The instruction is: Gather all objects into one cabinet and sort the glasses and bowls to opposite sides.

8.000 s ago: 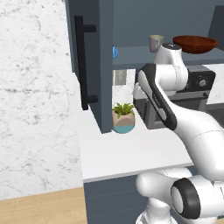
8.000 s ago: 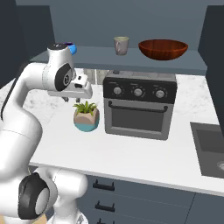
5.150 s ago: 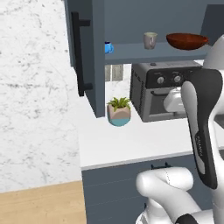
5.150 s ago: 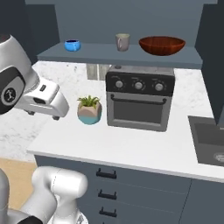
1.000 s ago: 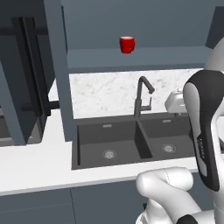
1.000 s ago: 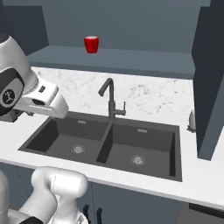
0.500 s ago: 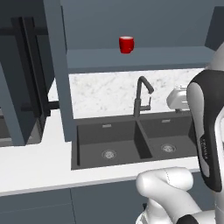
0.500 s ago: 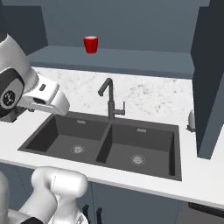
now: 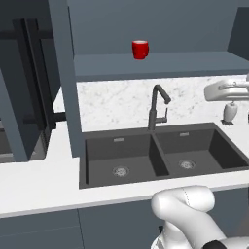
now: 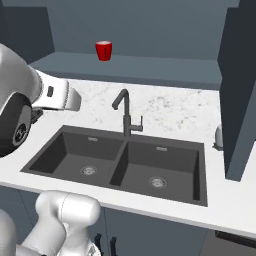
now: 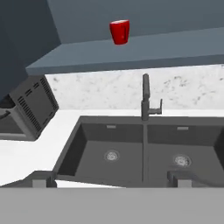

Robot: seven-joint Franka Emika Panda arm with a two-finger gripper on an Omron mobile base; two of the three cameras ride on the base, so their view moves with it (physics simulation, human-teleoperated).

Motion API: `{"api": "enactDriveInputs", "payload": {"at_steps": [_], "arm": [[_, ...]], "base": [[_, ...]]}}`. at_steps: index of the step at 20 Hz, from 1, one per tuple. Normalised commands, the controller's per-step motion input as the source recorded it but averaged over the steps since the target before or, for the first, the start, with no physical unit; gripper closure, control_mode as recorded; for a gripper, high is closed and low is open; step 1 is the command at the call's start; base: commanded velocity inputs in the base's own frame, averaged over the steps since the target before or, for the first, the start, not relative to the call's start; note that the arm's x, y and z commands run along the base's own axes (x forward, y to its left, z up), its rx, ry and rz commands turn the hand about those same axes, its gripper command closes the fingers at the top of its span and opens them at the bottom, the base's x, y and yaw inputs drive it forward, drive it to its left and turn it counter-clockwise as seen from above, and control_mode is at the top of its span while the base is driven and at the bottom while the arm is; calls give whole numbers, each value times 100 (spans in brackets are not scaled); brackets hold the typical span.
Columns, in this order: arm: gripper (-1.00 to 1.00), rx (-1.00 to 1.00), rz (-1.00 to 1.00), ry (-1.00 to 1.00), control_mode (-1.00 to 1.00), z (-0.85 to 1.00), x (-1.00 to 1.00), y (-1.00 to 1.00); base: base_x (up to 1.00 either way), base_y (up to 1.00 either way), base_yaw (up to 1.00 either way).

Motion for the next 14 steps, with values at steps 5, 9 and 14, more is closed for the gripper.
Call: {"api": "enactDriveInputs", "payload": {"at_steps": [5, 9, 14], "arm": [[-100, 0, 14, -19, -100, 13, 25, 0], [-100, -1, 15, -17, -100, 0, 37, 0], [-100, -1, 13, -13, -100, 0, 41, 0]], "base": [[0, 0, 0], [0, 0, 0], [0, 0, 0]]}}
